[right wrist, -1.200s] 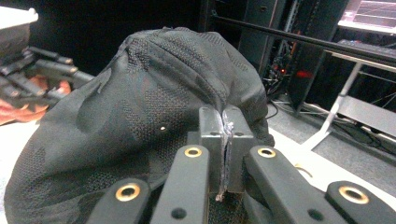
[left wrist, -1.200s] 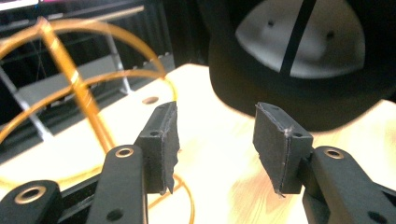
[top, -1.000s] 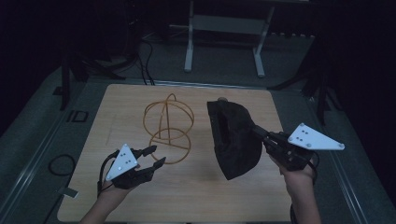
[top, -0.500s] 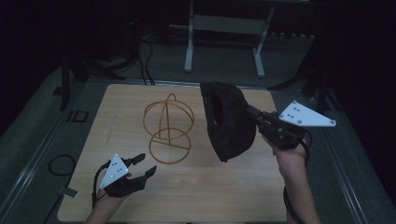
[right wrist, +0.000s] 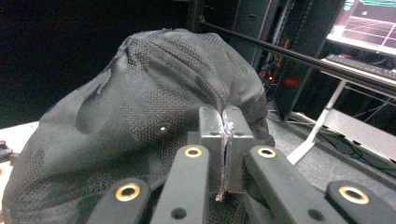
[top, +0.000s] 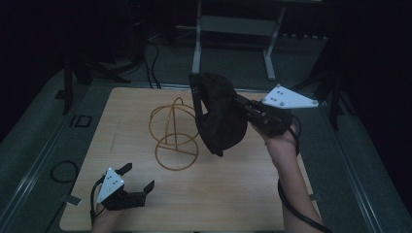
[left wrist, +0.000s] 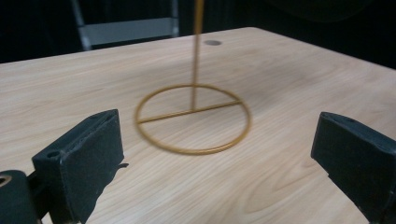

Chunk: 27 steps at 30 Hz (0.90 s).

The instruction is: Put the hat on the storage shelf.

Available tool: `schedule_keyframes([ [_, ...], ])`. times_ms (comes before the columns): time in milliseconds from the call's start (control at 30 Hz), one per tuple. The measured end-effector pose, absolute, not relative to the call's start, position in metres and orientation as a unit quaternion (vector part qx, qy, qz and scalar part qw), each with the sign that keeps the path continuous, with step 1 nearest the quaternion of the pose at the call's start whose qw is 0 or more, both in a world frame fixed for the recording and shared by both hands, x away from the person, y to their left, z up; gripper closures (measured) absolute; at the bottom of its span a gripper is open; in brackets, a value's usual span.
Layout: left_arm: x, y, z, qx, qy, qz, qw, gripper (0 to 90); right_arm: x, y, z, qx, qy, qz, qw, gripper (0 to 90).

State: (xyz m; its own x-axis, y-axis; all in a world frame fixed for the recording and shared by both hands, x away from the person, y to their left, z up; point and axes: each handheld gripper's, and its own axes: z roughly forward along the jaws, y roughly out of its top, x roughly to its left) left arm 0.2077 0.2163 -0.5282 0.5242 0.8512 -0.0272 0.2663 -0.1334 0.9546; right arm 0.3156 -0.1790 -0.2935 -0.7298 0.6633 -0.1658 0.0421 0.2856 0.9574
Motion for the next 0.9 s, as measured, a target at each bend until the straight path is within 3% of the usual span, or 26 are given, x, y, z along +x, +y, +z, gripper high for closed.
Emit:
schedule_keyframes([
  [900,0.21,0.227,-0.541,0.682,0.417,0.298,0.522,2.7,0.341,-0.095,-0.322,0.204,0.799,0.521,0.221,88.9],
])
